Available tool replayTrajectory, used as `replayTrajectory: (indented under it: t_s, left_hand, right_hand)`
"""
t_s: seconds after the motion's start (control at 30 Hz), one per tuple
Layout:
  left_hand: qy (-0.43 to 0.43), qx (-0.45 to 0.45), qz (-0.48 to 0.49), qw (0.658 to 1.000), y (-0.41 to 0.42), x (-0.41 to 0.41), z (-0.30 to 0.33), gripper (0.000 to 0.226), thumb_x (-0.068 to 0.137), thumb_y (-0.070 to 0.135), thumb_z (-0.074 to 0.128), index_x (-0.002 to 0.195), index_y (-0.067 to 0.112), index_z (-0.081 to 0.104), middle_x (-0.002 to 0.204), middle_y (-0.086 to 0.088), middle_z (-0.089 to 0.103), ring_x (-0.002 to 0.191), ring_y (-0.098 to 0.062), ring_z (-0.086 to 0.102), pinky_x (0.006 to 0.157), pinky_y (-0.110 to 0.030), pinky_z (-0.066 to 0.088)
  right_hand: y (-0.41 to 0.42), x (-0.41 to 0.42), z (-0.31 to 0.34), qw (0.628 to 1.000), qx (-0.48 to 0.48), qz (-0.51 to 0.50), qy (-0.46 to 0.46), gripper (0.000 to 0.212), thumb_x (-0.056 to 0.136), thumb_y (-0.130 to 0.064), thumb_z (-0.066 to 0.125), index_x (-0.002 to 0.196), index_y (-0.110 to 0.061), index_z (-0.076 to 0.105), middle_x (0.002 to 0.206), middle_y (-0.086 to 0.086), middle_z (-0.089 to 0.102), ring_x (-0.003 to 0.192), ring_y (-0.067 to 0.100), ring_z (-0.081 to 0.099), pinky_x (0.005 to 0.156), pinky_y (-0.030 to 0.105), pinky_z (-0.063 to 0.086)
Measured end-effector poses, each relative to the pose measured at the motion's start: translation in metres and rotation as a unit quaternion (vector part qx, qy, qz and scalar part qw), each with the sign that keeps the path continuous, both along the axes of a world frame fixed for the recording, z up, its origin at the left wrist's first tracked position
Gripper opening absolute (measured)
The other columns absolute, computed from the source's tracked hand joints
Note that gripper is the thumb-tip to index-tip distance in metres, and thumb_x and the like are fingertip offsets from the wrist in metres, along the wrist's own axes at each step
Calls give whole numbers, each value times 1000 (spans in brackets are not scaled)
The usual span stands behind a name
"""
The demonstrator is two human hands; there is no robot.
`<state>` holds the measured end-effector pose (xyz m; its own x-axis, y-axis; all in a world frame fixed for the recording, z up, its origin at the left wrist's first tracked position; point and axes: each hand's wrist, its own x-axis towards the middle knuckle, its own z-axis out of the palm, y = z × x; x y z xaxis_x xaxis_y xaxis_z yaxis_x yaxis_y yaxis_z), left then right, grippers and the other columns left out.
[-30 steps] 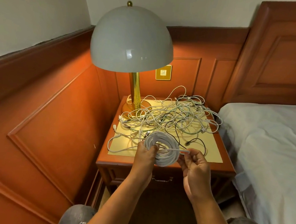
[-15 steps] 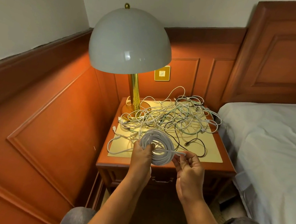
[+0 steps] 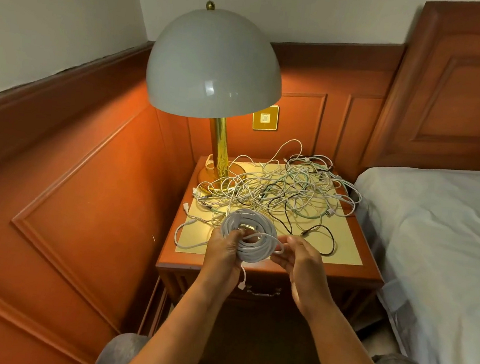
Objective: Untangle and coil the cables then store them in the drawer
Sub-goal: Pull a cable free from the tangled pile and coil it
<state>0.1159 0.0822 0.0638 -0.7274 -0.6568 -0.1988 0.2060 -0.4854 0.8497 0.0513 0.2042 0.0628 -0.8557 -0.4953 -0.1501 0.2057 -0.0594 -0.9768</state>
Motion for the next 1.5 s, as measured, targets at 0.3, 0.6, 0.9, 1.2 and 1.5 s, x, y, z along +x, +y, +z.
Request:
replayTrajectory:
  t_s: [0.3, 0.6, 0.9, 1.2, 1.5]
  left_hand:
    - [-72, -59, -25, 995, -1, 1, -4, 27, 97, 7, 52, 123, 10, 49, 110, -23, 60, 85, -26, 62, 75, -38, 55]
    - [-79, -89, -57, 991, -9, 6, 0, 37, 91, 1, 59, 126, 7, 48, 115, -22, 63, 97, -30, 68, 72, -33, 57]
    - [-115, -84, -33, 989, -6, 3, -5, 30, 94, 0, 54, 122, 9, 49, 114, -23, 61, 92, -32, 62, 79, -41, 53]
    - [-161, -184, -25, 969, 2, 9, -9, 18, 97, 10, 52, 112, 18, 47, 105, -16, 61, 87, -25, 62, 69, -38, 53]
    - [-175, -301, 22, 937, -8, 29, -14, 36, 92, 8, 57, 122, 15, 38, 99, 0, 58, 84, -7, 59, 69, -26, 51]
  right_hand:
    - [-3, -3, 6, 966, 110, 67, 222, 47, 97, -6, 50, 130, -37, 36, 124, -3, 49, 95, 15, 64, 70, 26, 56]
    - [-11, -1, 15, 937, 126, 148, 290, 24, 95, -18, 60, 118, -25, 65, 128, -14, 41, 122, 0, 38, 74, -2, 40]
    - [-20, 10, 15, 975, 75, -49, 202, 13, 91, -22, 65, 102, -19, 71, 134, -16, 41, 124, -1, 35, 74, 2, 35]
    - [-33, 19, 25, 981, -28, -123, 147, 12, 94, -8, 61, 96, -11, 72, 98, -6, 65, 90, 10, 65, 65, 15, 53]
    - [-71, 2, 36, 926, 120, 44, 355, 8, 84, -7, 72, 90, -3, 76, 88, -1, 60, 83, 9, 58, 67, 11, 42]
